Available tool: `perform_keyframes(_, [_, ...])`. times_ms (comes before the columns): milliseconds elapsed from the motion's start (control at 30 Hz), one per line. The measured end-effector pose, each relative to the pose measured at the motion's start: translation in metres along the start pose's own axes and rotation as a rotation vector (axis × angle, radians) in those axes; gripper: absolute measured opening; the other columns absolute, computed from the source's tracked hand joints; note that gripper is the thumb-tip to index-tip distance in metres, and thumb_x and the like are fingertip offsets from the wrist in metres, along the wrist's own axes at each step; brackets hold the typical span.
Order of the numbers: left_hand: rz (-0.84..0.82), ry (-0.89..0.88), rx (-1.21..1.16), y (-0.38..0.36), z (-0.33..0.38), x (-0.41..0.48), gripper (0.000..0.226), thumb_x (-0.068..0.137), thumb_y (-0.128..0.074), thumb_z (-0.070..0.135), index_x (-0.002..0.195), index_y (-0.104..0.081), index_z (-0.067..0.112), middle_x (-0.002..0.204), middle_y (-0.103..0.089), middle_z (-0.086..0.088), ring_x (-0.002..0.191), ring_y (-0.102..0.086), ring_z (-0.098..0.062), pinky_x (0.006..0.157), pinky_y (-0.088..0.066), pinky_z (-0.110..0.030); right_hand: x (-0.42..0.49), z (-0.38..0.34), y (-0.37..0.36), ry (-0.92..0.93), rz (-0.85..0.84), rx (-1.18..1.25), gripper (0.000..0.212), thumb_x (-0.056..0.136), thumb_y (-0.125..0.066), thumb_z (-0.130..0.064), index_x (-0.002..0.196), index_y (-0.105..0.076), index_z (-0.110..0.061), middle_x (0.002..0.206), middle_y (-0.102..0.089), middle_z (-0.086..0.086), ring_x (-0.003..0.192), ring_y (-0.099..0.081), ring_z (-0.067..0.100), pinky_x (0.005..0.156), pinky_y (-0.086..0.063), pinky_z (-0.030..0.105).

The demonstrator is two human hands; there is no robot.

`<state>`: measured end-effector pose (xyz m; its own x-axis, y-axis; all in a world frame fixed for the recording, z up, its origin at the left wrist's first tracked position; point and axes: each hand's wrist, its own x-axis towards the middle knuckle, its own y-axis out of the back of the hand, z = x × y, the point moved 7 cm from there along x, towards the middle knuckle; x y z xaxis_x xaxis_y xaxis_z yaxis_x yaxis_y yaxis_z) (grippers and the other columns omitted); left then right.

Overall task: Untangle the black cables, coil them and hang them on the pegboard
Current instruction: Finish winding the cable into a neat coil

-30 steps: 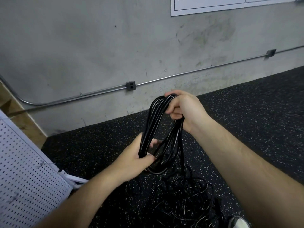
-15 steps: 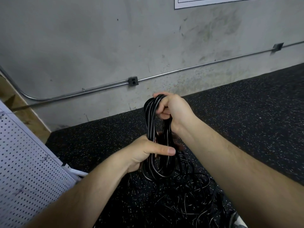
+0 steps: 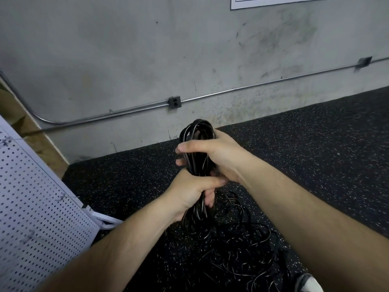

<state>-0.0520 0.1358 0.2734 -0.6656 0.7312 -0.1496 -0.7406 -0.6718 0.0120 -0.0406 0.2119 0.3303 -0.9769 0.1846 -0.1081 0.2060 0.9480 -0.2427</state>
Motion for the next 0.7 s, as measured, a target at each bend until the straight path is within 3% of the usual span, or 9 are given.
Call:
perform_keyframes(67, [-0.004,-0.007,0.179,0.004,0.006,-0.002,0.025,0.082,-0.079,0.007,0.066,-0.06,0.011,0.049,-0.053,-0.005,0.046,-0.05,-0.019,0.06,-0.049,-0.03,-0.003,-0.006,0.0,0.007,0.047,0.069,0.034,0.077,-0.08,0.002,0.106,-0.064,0.005,0.093,-0.075,0.022,0.084,-0.075,0.034,0.085,-0.06,0.054])
perform_keyframes(167, [-0.13,0.029,0.33,0.0,0.008,-0.006,0.014,0.078,-0.083,0.009,0.077,-0.069,0.012,0.069,-0.069,0.0,0.067,-0.067,-0.012,0.07,-0.052,-0.024,-0.004,-0.014,0.004,0.044,0.112,0.165,0.015,0.078,-0.07,0.01,0.088,-0.06,0.004,0.067,-0.062,0.016,0.064,-0.064,0.03,0.073,-0.063,0.046])
perform_keyframes(300, [-0.208,0.058,0.325,-0.006,0.002,-0.011,0.018,0.075,-0.085,0.012,0.085,-0.07,0.013,0.08,-0.069,-0.001,0.078,-0.067,-0.015,0.079,-0.052,-0.031,-0.005,-0.016,0.006,0.049,0.142,0.174,0.012,0.08,-0.067,0.006,0.08,-0.057,0.0,0.065,-0.053,0.012,0.054,-0.054,0.022,0.057,-0.054,0.034])
perform_keyframes(400, [-0.156,0.033,0.203,-0.01,0.003,-0.016,0.018,0.079,-0.083,0.01,0.083,-0.066,0.01,0.075,-0.07,-0.005,0.073,-0.069,-0.021,0.073,-0.056,-0.033,-0.002,-0.018,0.008,0.075,0.178,0.211,0.014,0.083,-0.07,-0.001,0.078,-0.058,-0.005,0.064,-0.052,0.007,0.049,-0.046,0.017,0.049,-0.045,0.029])
perform_keyframes(500, [0.042,-0.075,0.212,-0.008,0.002,-0.015,0.02,0.085,-0.077,0.004,0.077,-0.059,0.007,0.06,-0.064,-0.008,0.056,-0.064,-0.026,0.063,-0.053,-0.036,0.0,-0.015,0.009,0.085,0.239,0.239,0.015,0.083,-0.071,-0.005,0.081,-0.057,-0.008,0.06,-0.048,0.004,0.045,-0.039,0.015,0.045,-0.037,0.027])
perform_keyframes(600, [0.144,-0.138,0.249,-0.008,0.001,-0.012,0.022,0.087,-0.078,0.01,0.08,-0.057,0.007,0.053,-0.056,-0.004,0.045,-0.054,-0.022,0.051,-0.044,-0.034,0.001,-0.01,0.012,0.077,0.334,0.227,0.018,0.081,-0.072,-0.008,0.081,-0.055,-0.01,0.055,-0.043,0.002,0.042,-0.034,0.015,0.043,-0.033,0.026])
perform_keyframes(700, [0.178,-0.137,0.239,-0.008,-0.002,-0.013,0.024,0.087,-0.08,0.019,0.079,-0.057,0.016,0.052,-0.054,0.0,0.047,-0.05,-0.021,0.052,-0.04,-0.034,0.002,-0.007,0.011,0.067,0.36,0.182,0.018,0.079,-0.071,-0.007,0.087,-0.055,-0.008,0.053,-0.039,0.002,0.041,-0.032,0.015,0.042,-0.032,0.025])
